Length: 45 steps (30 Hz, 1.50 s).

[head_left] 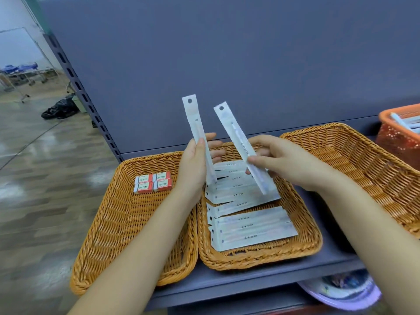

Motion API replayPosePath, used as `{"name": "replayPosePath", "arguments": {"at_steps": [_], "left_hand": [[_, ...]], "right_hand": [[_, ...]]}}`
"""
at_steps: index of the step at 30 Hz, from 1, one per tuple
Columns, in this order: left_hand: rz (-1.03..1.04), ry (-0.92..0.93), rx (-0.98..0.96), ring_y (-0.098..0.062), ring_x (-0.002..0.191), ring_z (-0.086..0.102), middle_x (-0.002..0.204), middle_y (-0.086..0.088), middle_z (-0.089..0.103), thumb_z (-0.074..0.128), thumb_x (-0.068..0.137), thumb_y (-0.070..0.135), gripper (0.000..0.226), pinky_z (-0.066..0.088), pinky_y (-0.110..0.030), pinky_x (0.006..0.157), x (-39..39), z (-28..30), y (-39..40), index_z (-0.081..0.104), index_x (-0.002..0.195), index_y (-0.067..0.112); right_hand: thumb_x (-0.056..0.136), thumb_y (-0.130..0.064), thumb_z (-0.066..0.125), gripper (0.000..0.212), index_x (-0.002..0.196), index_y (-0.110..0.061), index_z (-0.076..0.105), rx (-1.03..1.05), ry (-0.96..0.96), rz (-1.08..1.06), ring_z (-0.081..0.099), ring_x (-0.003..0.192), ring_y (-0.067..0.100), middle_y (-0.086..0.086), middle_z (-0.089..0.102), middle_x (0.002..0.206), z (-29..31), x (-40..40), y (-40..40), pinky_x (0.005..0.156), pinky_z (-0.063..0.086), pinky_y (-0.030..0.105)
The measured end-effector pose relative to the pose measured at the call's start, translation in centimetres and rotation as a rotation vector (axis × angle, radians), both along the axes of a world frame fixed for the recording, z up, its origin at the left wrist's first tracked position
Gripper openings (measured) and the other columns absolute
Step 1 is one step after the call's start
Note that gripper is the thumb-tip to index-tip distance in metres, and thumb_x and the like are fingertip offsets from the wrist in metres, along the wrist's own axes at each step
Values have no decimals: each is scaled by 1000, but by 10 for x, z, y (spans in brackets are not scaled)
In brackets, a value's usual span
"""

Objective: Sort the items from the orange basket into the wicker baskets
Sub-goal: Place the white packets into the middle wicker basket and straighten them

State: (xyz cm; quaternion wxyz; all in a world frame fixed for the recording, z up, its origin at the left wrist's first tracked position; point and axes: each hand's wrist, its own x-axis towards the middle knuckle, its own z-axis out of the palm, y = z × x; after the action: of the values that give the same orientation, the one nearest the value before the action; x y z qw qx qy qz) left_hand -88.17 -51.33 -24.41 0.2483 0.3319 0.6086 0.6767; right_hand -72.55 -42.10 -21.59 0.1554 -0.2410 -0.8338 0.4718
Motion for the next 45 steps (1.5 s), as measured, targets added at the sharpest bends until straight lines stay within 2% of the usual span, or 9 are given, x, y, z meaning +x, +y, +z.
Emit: {"name": "replayPosePath", "arguments": {"at_steps": [5, 9, 14, 20, 27, 30, 34, 38, 45], "left_hand": [[46, 16, -38, -11, 84, 65, 94, 0, 67, 29, 105, 26, 30, 55, -23, 76, -1, -2, 1, 58, 107, 19], [31, 8, -37, -7, 75, 63, 89, 1, 64, 28, 105, 24, 32, 53, -13, 64, -2, 0, 1, 56, 113, 13], [30, 7, -44, -7, 76, 64, 87, 3, 64, 29, 104, 26, 29, 54, -15, 68, -3, -1, 1, 57, 108, 18], [29, -2, -44, -7, 73, 64, 85, 2, 65, 30, 104, 26, 29, 55, -19, 71, -4, -3, 2, 58, 99, 23], [21, -2, -53, -7, 72, 64, 86, 2, 64, 29, 104, 25, 29, 54, -15, 68, -5, -2, 2, 57, 102, 20], [19, 1, -46, -4, 69, 64, 86, 3, 64, 29, 104, 26, 29, 54, -15, 67, -6, -2, 3, 57, 101, 21], [9, 30, -39, -3, 70, 65, 86, 3, 64, 28, 105, 25, 27, 54, -15, 68, -4, -2, 3, 55, 106, 24], [11, 55, -29, -3, 72, 66, 87, 2, 65, 27, 105, 25, 25, 54, -16, 68, -3, 0, 3, 52, 110, 26], [21, 103, -72, 3, 76, 64, 90, 6, 67, 29, 105, 22, 25, 51, -10, 67, 0, 1, 3, 53, 108, 22]], "right_hand": [[89, -25, 62, 13, 102, -28, 62, 42, -296, 276, 67, 82, 13, -3, 72, 86, 6, 32, 8, 80, 50, 31], [85, -25, 68, 9, 89, -33, 68, 69, -551, 467, 57, 73, -5, -17, 64, 79, -1, 33, 4, 69, 41, 10], [86, -27, 68, 10, 86, -36, 65, 103, -709, 579, 55, 70, -8, -23, 62, 71, -11, 21, -1, 75, 41, 10], [85, -29, 68, 26, 110, -30, 63, 174, -843, 656, 51, 64, -15, -13, 61, 85, -18, 6, -8, 66, 38, 4], [86, -22, 67, 25, 111, -25, 64, 237, -821, 613, 51, 60, -11, -9, 64, 90, -31, 0, -21, 59, 40, 4], [87, -14, 63, 23, 109, -22, 65, 289, -799, 565, 51, 67, -3, -7, 66, 91, -38, 2, -27, 72, 46, 19], [86, -14, 64, 20, 105, -20, 64, 419, -775, 556, 47, 67, 3, -12, 52, 80, -42, 2, -35, 55, 33, 14], [85, -17, 64, 17, 102, -21, 60, 498, -745, 537, 46, 80, 12, -13, 44, 77, -44, 4, -37, 55, 30, 16], [84, -23, 66, 21, 104, -26, 61, 398, -675, 504, 53, 81, 7, -11, 59, 87, -33, 9, -27, 76, 46, 26]]}}
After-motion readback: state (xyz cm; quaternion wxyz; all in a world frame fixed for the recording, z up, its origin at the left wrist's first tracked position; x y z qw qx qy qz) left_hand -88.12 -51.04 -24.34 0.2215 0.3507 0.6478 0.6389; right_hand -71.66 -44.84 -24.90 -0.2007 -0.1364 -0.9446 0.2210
